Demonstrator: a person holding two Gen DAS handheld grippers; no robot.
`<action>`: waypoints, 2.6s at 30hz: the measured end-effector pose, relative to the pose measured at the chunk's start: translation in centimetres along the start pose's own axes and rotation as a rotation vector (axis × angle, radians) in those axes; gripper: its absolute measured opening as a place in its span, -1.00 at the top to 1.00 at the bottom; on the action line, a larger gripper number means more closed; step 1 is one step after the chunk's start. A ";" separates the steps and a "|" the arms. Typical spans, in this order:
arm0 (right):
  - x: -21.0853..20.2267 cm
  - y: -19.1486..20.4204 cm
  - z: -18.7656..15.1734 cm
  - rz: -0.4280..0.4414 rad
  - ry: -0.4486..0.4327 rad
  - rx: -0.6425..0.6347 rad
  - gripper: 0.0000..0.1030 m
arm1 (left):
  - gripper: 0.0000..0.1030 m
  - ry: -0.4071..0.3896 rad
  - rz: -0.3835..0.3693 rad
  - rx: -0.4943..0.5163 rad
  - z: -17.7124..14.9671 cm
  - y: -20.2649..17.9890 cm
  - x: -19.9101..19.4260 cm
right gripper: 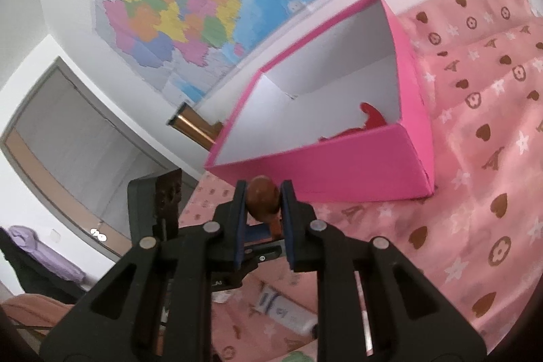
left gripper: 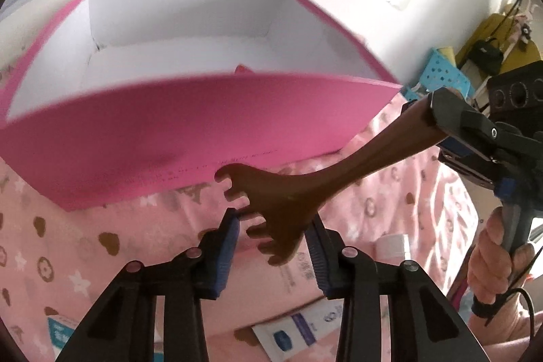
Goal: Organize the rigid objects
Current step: 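Grasp the wooden massager handle with the right gripper and lift it toward the box, then lower the massager into the pink box and open the right gripper, then move the right gripper back over the green-print tube on the bed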
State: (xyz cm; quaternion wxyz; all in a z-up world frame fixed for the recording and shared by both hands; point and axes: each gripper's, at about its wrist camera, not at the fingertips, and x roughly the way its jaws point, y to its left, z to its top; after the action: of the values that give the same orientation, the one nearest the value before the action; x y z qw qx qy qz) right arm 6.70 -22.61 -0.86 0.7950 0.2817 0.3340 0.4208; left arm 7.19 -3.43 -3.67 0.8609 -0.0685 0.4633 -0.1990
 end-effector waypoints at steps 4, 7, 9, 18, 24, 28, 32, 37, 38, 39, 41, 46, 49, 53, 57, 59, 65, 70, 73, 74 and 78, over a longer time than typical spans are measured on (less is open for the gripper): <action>-1.2 1.5 0.8 0.027 -0.025 -0.035 0.60 | 0.25 -0.050 -0.007 0.016 0.6 -0.6 -2.2; -2.1 2.7 1.6 0.050 -0.048 -0.063 0.60 | 0.24 -0.092 -0.006 0.034 1.6 -1.3 -3.8; -2.4 3.2 2.2 0.062 -0.059 -0.077 0.60 | 0.24 -0.118 0.006 0.049 2.2 -1.5 -4.6; -1.9 3.4 5.8 0.063 -0.090 -0.110 0.61 | 0.24 -0.162 0.063 0.092 6.4 -1.1 -5.3; -0.5 1.4 7.6 0.064 -0.068 -0.054 0.61 | 0.24 -0.140 0.100 0.085 8.3 -0.6 -3.5; 0.4 -0.3 8.3 0.061 -0.057 -0.010 0.61 | 0.24 -0.115 0.124 0.081 9.1 0.0 -2.3; 1.5 -2.0 8.5 0.039 -0.030 0.026 0.61 | 0.24 -0.075 0.145 0.074 9.3 0.6 -0.5; 2.4 -3.0 8.5 -0.184 -0.014 -0.023 0.39 | 0.24 -0.063 0.213 0.096 8.8 0.5 0.6; 2.4 -3.1 8.4 -0.249 -0.017 -0.040 0.14 | 0.24 -0.064 0.214 0.099 8.5 0.5 0.6; 2.3 -3.1 8.3 -0.294 -0.025 -0.055 0.07 | 0.24 -0.072 0.214 0.102 8.3 0.5 0.3; 1.9 -3.1 8.1 -0.333 -0.044 -0.071 0.07 | 0.24 -0.091 0.212 0.115 8.2 0.4 -0.5; 0.6 -2.9 7.2 -0.344 -0.069 -0.086 0.07 | 0.23 -0.120 0.178 0.141 7.4 -0.1 -2.0; 0.0 -2.3 6.5 -0.343 -0.074 -0.096 0.07 | 0.21 -0.156 0.171 0.155 6.6 -0.5 -3.2; -0.6 -1.5 5.7 -0.343 -0.074 -0.121 0.07 | 0.18 -0.189 0.138 0.162 5.8 -0.8 -4.7; -1.3 -0.8 4.6 -0.332 -0.072 -0.141 0.07 | 0.10 -0.212 0.123 0.172 4.5 -1.1 -6.1; -1.5 -0.5 4.0 -0.330 -0.063 -0.153 0.07 | 0.07 -0.214 0.119 0.164 3.8 -0.9 -6.5; -1.6 0.0 2.1 -0.312 -0.025 -0.166 0.06 | 0.07 -0.203 0.105 0.114 1.8 0.0 -6.9; -1.6 0.3 0.5 -0.295 0.009 -0.177 0.06 | 0.06 -0.190 0.117 0.079 0.0 1.0 -7.3; -1.0 0.5 -0.9 -0.286 0.055 -0.187 0.06 | 0.06 -0.174 0.131 0.057 -1.4 1.6 -7.4; -0.7 0.5 -1.3 -0.283 0.069 -0.189 0.06 | 0.06 -0.172 0.130 0.050 -1.7 1.8 -7.4; 0.1 0.0 -3.0 -0.289 0.120 -0.188 0.06 | 0.06 -0.151 0.103 0.012 -3.4 2.3 -7.4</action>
State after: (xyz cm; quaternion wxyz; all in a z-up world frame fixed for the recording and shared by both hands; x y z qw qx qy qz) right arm 4.40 -22.00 -2.74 0.8488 0.1298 0.3770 0.3473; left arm 1.43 1.89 -0.56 0.9029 -0.0544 0.3986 -0.1515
